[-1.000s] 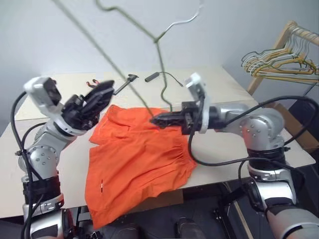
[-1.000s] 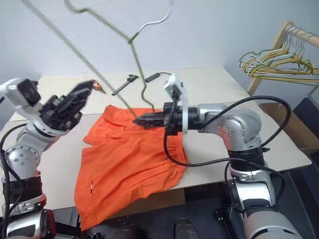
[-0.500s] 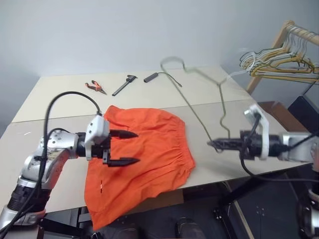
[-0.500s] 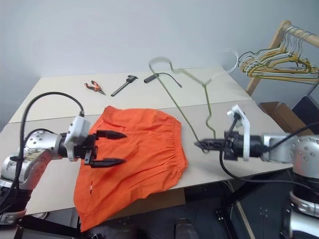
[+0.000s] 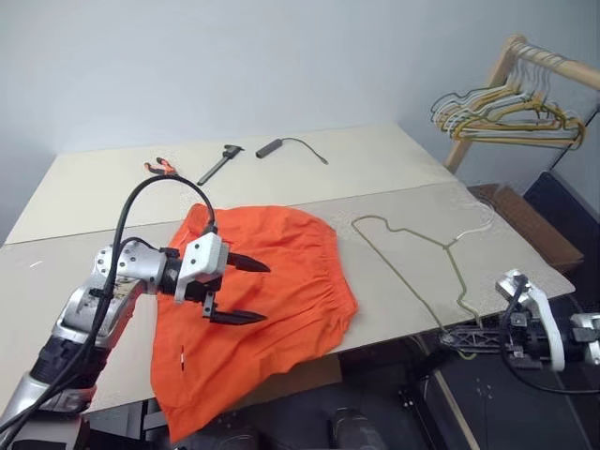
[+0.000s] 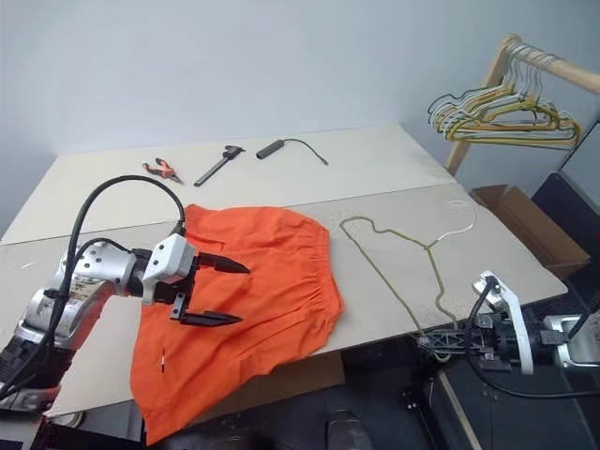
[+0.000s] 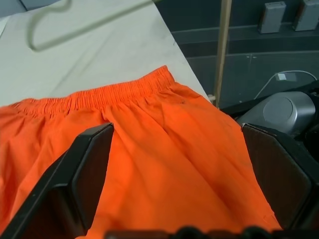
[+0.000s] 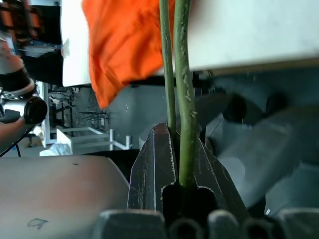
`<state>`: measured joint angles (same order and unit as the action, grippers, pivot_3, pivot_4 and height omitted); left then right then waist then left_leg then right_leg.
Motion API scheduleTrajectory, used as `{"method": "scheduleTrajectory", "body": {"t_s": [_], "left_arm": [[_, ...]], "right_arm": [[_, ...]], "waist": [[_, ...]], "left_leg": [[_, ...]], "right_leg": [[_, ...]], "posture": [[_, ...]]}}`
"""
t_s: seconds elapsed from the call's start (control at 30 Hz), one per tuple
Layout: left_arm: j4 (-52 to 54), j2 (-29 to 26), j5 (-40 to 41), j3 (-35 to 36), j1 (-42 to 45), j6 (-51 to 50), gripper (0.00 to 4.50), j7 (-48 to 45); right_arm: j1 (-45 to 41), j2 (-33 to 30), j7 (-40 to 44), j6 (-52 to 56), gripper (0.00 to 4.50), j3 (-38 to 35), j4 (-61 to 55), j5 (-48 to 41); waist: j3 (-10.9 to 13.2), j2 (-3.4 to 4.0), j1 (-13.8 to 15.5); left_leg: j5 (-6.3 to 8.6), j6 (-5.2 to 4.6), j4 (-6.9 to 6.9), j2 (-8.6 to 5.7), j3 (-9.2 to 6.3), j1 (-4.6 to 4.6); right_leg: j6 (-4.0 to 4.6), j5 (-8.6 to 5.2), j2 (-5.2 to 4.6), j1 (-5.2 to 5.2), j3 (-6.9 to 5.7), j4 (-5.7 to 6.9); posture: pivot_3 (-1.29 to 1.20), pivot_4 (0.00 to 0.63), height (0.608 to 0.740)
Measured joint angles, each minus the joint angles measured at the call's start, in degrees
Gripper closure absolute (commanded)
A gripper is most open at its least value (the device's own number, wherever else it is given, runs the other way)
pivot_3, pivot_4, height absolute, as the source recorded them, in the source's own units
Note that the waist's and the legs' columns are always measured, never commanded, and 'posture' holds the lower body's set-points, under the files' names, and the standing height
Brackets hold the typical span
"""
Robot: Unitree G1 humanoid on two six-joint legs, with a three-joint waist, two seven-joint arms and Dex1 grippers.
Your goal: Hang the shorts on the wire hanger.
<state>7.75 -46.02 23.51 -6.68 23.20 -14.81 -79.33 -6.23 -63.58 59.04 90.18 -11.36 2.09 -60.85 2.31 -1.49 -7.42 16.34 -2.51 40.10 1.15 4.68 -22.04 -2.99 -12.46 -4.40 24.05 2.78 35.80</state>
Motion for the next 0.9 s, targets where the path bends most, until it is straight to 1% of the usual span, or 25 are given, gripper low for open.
{"method": "scheduleTrajectory", "body": {"t_s": [0.17,0.3,0.53,0.6,0.9], "left_arm": [[-1.0,0.0,-1.0,-0.2,0.4,0.8,0.04,-0.4],[-0.9,0.0,-1.2,-0.3,-1.0,1.0,0.04,-0.6],[-0.9,0.1,-2.0,-0.3,-1.2,1.2,0.04,-0.2],[-0.8,0.1,-2.0,-0.3,-1.2,1.2,0.04,0.0],[0.7,-0.4,-2.1,-0.2,-3.5,0.9,0.04,1.2]], "right_arm": [[-1.0,0.2,0.8,-1.0,4.5,2.9,2.4,2.5],[-2.3,3.7,0.6,-1.1,4.5,4.3,3.3,3.6],[-5.4,6.5,0.3,-1.1,4.5,6.9,3.8,4.6],[-6.4,7.0,0.3,-1.1,4.5,8.3,4.1,5.5],[-7.2,8.2,0.5,-1.7,4.5,10.4,6.0,7.8]], "waist": [[0.0,0.05,-0.2],[0.0,0.07,-0.2],[0.0,0.07,0.2],[-0.1,0.08,0.3],[-0.1,0.08,0.5]], "left_leg": [[0.0,-0.01,0.01,-0.01,0.0,0.01],[0.01,-0.01,0.01,-0.01,-0.01,-0.01],[0.01,-0.02,0.04,-0.03,-0.01,-0.01],[0.01,-0.02,0.03,-0.03,-0.01,-0.02],[0.01,-0.02,0.05,-0.03,-0.01,-0.01]], "right_leg": [[-0.02,0.0,-0.01,0.02,0.04,0.04],[-0.03,-0.01,-0.01,0.04,0.05,0.04],[-0.05,0.0,-0.02,0.03,0.07,0.05],[-0.05,0.0,-0.02,0.05,0.07,0.05],[-0.05,0.01,-0.02,0.03,0.07,0.07]], "posture": [[-0.17,0.0,0.74],[-0.16,0.0,0.74],[-0.14,0.0,0.74],[-0.14,0.0,0.74],[-0.12,0.0,0.74]]}}
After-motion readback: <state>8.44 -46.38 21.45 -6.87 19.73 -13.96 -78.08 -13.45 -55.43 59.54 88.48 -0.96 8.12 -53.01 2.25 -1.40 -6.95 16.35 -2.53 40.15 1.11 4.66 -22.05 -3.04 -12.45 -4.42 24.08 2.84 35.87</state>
